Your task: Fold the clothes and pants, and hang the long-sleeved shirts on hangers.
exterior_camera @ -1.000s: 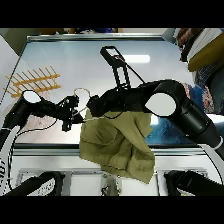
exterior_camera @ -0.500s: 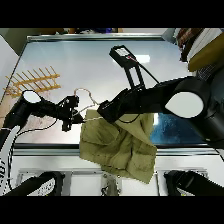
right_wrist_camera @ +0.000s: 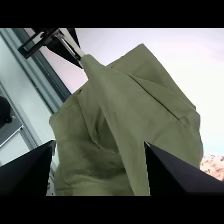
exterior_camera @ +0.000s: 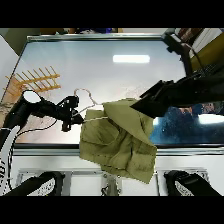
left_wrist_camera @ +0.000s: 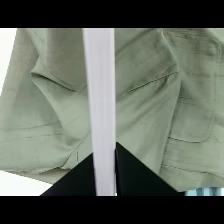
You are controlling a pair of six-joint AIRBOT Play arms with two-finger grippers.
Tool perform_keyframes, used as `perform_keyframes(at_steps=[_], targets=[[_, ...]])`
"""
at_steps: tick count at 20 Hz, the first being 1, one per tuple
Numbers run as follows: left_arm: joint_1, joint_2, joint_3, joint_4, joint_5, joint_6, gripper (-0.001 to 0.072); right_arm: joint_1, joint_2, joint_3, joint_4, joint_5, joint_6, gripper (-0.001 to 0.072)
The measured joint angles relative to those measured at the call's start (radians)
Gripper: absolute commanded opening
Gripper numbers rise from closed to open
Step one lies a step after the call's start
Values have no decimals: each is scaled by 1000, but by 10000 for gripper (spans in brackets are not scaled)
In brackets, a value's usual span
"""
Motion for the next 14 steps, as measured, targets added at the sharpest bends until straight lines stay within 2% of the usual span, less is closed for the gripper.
perform_keyframes(at_steps=[5,8,11,14], targets=[[0,0,0,1,-8,0,15,-121,26,-30,40,34,-68,617],[0,0,0,1,-11,0,16,-171,27,-47,61,24,-192,616],[0,0,0,0,-11,0,16,-310,25,-121,188,51,-380,617],[0,0,0,1,-11,0,16,-503,6,-248,398,139,-674,616]])
